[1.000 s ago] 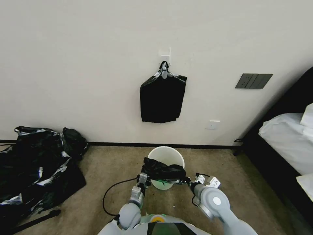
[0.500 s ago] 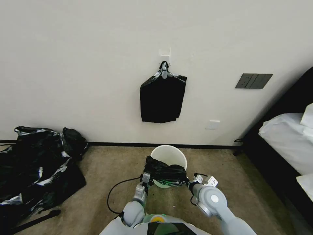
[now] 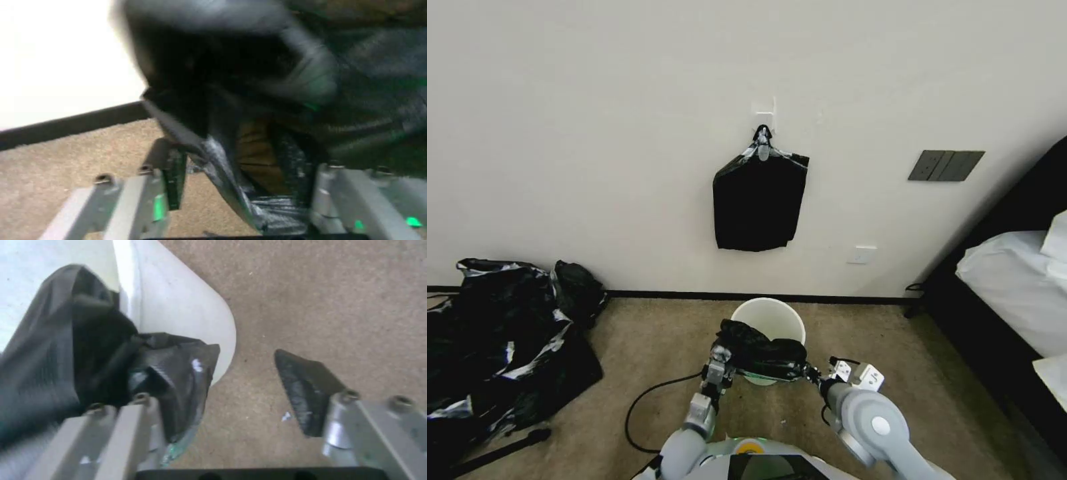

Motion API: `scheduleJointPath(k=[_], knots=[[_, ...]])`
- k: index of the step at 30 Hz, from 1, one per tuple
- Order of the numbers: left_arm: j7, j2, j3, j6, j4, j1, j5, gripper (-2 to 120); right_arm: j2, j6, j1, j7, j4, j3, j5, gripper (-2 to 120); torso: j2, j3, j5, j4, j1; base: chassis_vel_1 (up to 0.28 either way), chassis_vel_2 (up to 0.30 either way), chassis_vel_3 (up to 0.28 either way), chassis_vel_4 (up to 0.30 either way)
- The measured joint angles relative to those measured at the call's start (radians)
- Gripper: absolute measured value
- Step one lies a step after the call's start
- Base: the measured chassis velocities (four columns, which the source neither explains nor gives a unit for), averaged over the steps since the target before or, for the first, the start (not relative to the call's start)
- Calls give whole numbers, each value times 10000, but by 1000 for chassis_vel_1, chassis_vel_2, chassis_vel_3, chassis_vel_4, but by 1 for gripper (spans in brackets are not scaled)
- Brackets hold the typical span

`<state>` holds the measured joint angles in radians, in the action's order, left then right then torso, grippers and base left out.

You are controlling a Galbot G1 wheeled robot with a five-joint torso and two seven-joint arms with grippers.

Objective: Place a trash bag onto the trash bin.

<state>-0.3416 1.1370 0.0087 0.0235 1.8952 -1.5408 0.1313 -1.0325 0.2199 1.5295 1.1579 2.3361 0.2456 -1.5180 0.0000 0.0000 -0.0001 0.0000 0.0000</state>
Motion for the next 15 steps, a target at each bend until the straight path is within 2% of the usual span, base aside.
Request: scheduleJointPath(k=[1,3,5,7,8,11,15], knots=[[0,0,0,0,0,0,0,50,0,0,0,0,0,0,0,55,0,0,0,0,0,0,0,0,0],[12,-94,-94,96,170,-223,-233,59,101,19,98,164,259,-20,37,67,0,0,0,0,0,0,0,0,0],[17,-108,-134,129,218,-302,-305,63,146,44,141,237,364,-24,54,70,0,0,0,0,-1,0,0,0,0],[24,-114,-236,175,292,-459,-383,74,216,80,225,352,569,-53,108,82,0,0,0,0,0,0,0,0,0],[24,-114,-236,175,292,-459,-383,74,216,80,225,352,569,-53,108,82,0,0,0,0,0,0,0,0,0],[229,-194,-496,329,477,-788,-506,89,279,162,353,565,921,-67,225,96,0,0,0,-1,0,0,0,0,0],[409,-284,-670,510,612,-1054,-537,97,340,181,465,655,1185,-44,388,100,0,0,0,0,0,0,0,0,0]])
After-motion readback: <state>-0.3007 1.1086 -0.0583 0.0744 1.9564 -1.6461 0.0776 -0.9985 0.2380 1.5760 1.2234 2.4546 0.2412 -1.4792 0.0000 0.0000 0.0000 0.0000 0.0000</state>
